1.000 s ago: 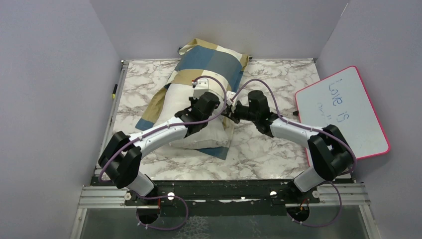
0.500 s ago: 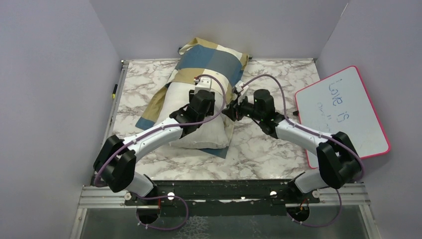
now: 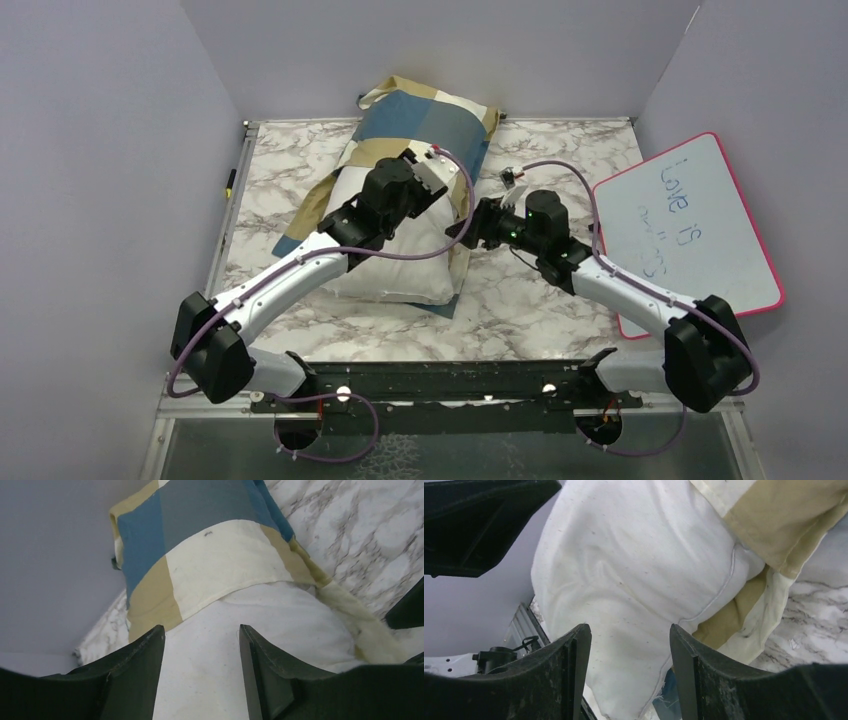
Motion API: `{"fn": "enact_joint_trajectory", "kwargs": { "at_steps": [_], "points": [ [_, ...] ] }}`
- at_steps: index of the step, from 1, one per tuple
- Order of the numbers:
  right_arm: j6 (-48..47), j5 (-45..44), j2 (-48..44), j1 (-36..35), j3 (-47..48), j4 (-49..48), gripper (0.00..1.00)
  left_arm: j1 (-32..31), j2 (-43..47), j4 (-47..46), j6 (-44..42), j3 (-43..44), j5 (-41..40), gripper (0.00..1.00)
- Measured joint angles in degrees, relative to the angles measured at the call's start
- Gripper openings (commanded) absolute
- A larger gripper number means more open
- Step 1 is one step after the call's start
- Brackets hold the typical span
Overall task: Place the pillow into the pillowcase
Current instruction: Stuff the pillow into the pillowcase.
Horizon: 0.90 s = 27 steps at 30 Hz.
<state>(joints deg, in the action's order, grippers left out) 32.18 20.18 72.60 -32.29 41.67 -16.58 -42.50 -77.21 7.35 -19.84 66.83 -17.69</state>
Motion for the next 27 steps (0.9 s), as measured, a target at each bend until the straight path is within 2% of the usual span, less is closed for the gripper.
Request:
{"fn": "enact_joint_trajectory", "kwargs": {
  "at_steps": [5, 7, 11, 14, 19, 24, 27],
  "points": [
    [3.21, 0.04, 2.54, 0.0, 0.02, 1.11, 0.64, 4.68, -3.28, -0.87, -20.15, -1.38, 8.9, 0.63],
    [3.8, 0.04, 2.4, 0.0, -0.02, 1.22, 0.64, 7.45, -4.55, -1.27, -24.68, -1.79, 11.98, 0.63],
    [3.87, 0.02, 1.84, 0.0, -0.2, 1.36, 0.64, 13.97, -5.01, -2.43, -38.91, -4.48, 20.68, 0.64],
    [3.89, 0.02, 1.14, 0.0, -0.63, 1.38, 0.64, 17.81, -6.54, -3.08, -45.48, -4.37, 26.45, 0.64],
    [3.85, 0.02, 0.83, 0.0, -1.07, 1.46, 0.65, 21.24, -11.56, -7.61, -51.34, -3.61, 31.52, 0.67],
    [3.96, 0.02, 0.44, 0.0, -2.27, 1.49, 0.64, 22.29, -14.99, -15.13, -54.01, -3.63, 33.07, 0.68],
    [5.44, 0.07, 0.04, 0.0, -3.58, 1.49, 0.63, 22.29, -17.29, -19.5, -54.84, -3.61, 33.75, 0.62]
  ]
}}
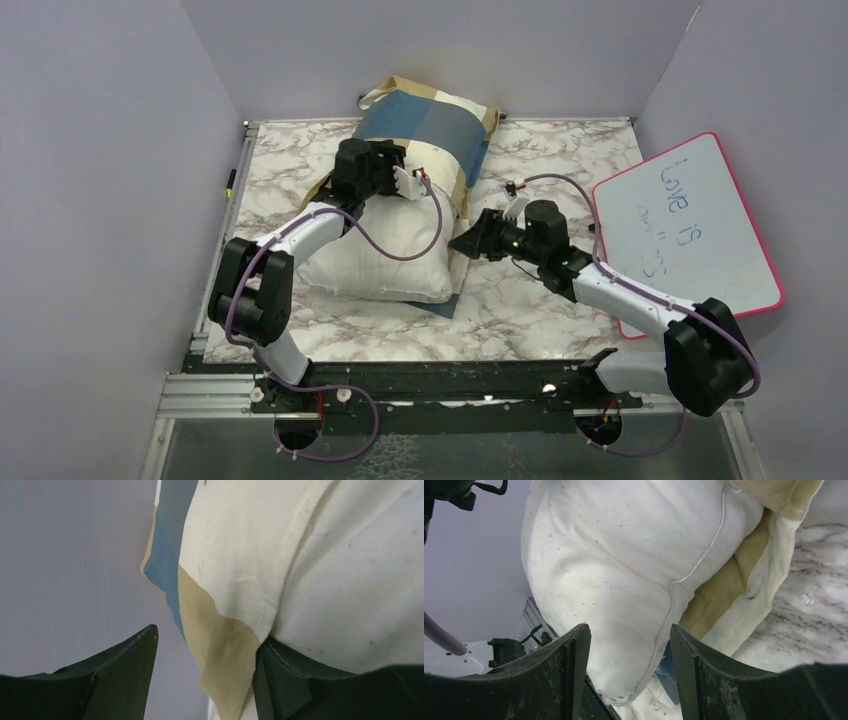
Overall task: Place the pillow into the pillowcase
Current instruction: Stuff the pillow into the pillowcase.
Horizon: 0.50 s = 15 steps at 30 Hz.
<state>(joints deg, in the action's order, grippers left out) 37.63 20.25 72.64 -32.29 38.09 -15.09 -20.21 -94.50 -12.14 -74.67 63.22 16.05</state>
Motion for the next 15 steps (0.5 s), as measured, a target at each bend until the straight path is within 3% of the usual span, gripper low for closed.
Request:
{"fn": "enact_joint_trajectory", "kwargs": {
  "at_steps": [2, 4, 5, 12, 14, 15],
  "points": [
    [2.08, 0.02, -0.24, 0.0, -0.7, 0.46, 0.63, 0.02, -1.22, -1.53, -0.26, 0.0, 0.57, 0.41],
    [5.2, 0.24, -0.44, 0.0, -1.4, 0.66, 0.64, 0.02, -1.77, -1.75, -0.79, 0.07, 1.33, 0.05],
    [7.06, 0.63, -0.48, 0.0, -2.1, 0.04, 0.65, 0.02, -1.84, -1.53, -0.96, 0.07, 1.75, 0.0],
    [16.22, 2.54, 5.88, -1.53, -5.49, -9.49, 0.66, -1.77, 2.4, 1.57, 0.02, -2.6, 2.45, 0.0],
    [17.18, 2.54, 10.67, -1.79, -2.91, -12.09, 0.6, -3.85, 6.36, 1.6, 2.38, -5.29, 1.16, 0.0],
    [17.68, 2.45, 13.11, -1.79, -1.29, -13.38, 0.51, -5.09, 8.35, 1.55, 3.98, -6.4, 0.83, 0.0]
  ]
}}
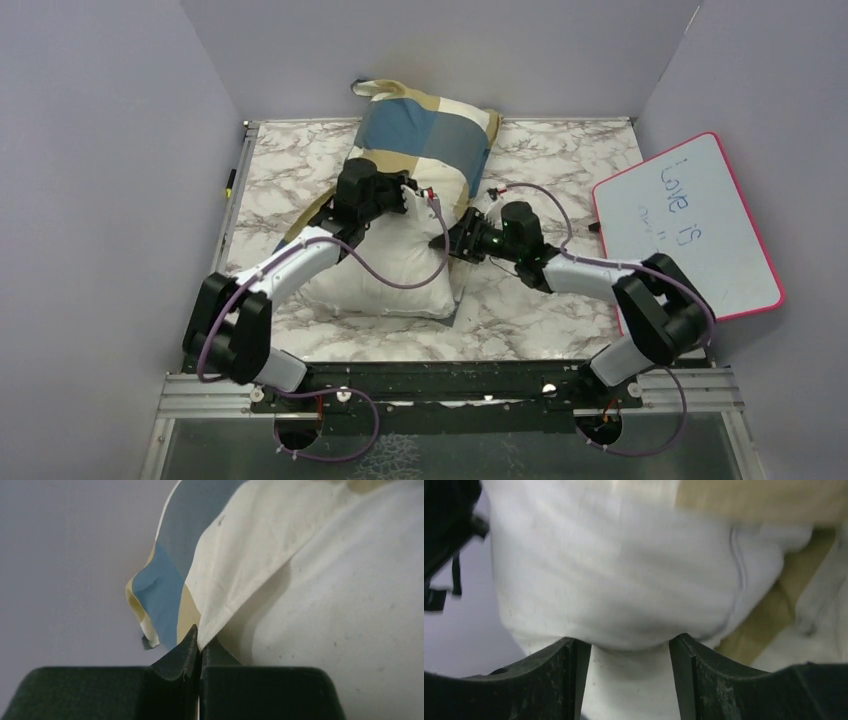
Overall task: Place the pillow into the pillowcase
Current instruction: Stuff the pillow into the pillowcase.
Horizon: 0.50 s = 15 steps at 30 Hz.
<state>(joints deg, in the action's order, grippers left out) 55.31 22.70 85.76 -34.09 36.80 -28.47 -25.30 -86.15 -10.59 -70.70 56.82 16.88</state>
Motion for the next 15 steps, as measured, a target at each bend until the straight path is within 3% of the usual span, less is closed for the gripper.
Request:
{"fn": "enact_joint_trajectory", "kwargs": {
  "at_steps": [2, 3, 8, 15],
  "points": [
    [0.83, -0.22, 4.26, 0.02, 2.93, -1.97, 0.16, -2.97, 4.61, -0.26, 4.39, -2.73, -1.42, 0.0],
    [1.07, -0.42, 6.23, -0.13, 4.15, -2.89, 0.03, -4.15, 6.54, -0.33, 6.19, -4.04, -1.99, 0.0],
    [2.73, -5.35, 10.1, -0.72, 6.03, -3.82, 0.0, -8.61, 12.24, 0.17, 15.96, -8.76, -8.33, 0.0],
    [2.82, -15.56, 10.69, 0.11, 8.39, -3.58, 0.0, -8.87, 12.63, 3.8, 26.23, -8.07, -12.68, 0.0]
  ]
}}
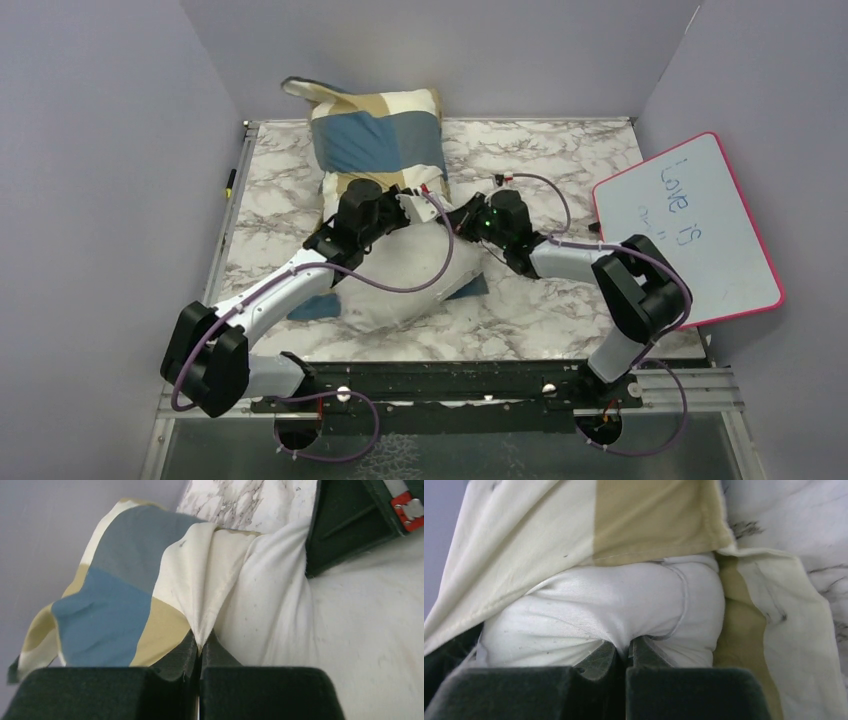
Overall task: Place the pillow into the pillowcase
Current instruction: Stuff the pillow into the pillowcase.
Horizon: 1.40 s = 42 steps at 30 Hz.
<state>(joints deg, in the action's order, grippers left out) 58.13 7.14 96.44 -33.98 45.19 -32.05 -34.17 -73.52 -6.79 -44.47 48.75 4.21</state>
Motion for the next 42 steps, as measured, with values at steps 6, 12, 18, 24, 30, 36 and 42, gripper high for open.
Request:
{"fn": "enact_joint_trajectory", "kwargs": {
  "at_steps": [6, 12, 18, 24, 30, 36, 42],
  "points": [
    [-2.99, -2.05, 3.06, 3.39, 5.22, 1.09, 0.0, 0.09, 0.33, 4.94, 4.96, 2.32, -0.5, 0.0],
    [-8.46, -3.08, 3.63, 4.7, 8.37, 2.12, 0.0, 0.09, -0.66, 7.04, 10.82, 2.75, -2.64, 0.0],
    [-10.19, -3.63, 3.3, 7.56, 8.9, 4.48, 0.0, -0.07, -5.51, 3.63, 17.18, 4.57, -3.58, 0.0],
    [-8.98, -6.19, -1.38, 13.57, 5.44, 5.55, 0.0, -0.13, -14.12, -1.53, 23.96, 13.92, 1.36, 0.0],
    [-9.46, -7.85, -5.29, 18.8, 4.76, 6.86, 0.0, -0.35, -17.86, -3.21, 31.69, 19.54, 3.43, 0.22],
    [-10.1, -7.76, -5.27, 19.43, 1.68, 5.07, 0.0, -0.5, -11.72, -2.36, 41.68, 5.97, -0.09, 0.54],
    [-12.0, -6.8, -5.29, 19.47, 0.2, 3.82, 0.26, 1.95, -2.05, 2.62, 53.2, -4.24, -4.07, 0.62]
  ]
}}
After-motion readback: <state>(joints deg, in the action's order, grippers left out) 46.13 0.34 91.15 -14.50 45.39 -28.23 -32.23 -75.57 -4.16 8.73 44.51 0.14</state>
